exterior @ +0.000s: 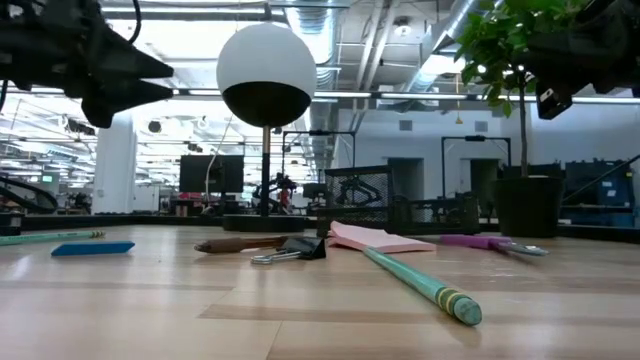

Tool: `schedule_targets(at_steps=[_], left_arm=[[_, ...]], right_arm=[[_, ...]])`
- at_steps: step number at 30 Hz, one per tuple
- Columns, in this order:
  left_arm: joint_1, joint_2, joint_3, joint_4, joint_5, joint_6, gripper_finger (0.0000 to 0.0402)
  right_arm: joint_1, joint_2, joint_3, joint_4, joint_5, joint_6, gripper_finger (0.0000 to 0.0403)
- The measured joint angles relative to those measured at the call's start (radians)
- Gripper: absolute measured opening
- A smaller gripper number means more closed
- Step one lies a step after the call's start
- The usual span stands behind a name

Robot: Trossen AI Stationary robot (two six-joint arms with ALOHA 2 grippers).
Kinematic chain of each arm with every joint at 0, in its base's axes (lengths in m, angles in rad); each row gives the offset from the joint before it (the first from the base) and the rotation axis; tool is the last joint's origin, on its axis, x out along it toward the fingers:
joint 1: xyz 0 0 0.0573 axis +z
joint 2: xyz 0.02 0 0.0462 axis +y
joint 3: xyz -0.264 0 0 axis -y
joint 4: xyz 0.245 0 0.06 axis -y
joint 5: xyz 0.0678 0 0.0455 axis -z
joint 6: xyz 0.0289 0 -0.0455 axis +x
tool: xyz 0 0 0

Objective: Pick and place office supplies into organizer
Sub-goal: Put the brown pen into the desk organizer

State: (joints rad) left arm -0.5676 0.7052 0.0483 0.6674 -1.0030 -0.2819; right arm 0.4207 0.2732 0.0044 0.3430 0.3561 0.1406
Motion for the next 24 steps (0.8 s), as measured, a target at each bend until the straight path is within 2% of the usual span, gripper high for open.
schedule_targets(at_steps=[3, 6, 9, 14, 17, 20, 24], left_arm=[[0.028, 0.002, 0.001, 0.022, -0.053, -0.069, 0.0202], [0.062, 0.004, 0.001, 0.019, -0.048, -0.196, 0.0202], [0.095, 0.004, 0.001, 0.012, 0.019, -0.305, 0.0202], [0.129, 0.004, 0.001, 0.003, 0.131, -0.259, 0.0202], [0.141, 0.004, 0.001, 0.002, 0.211, -0.279, 0.0202], [0.141, 0.021, 0.002, 0.013, 0.344, -0.281, 0.0202], [0.14, 0.066, 0.002, 0.077, 0.392, -0.282, 0.0202]], right_arm=[[-0.017, 0.032, 0.0, 0.041, 0.0, -0.018, 0.0114], [-0.044, 0.072, 0.0, 0.13, 0.002, -0.073, 0.014], [-0.079, 0.105, 0.0, 0.192, 0.028, -0.129, 0.017], [-0.129, 0.115, 0.0, 0.166, 0.07, -0.141, 0.0203], [-0.153, 0.115, 0.0, 0.12, 0.071, -0.141, 0.0212], [-0.177, 0.115, 0.0, 0.088, 0.072, -0.141, 0.0215], [-0.202, 0.115, 0.0, 0.058, 0.071, -0.141, 0.0212]])
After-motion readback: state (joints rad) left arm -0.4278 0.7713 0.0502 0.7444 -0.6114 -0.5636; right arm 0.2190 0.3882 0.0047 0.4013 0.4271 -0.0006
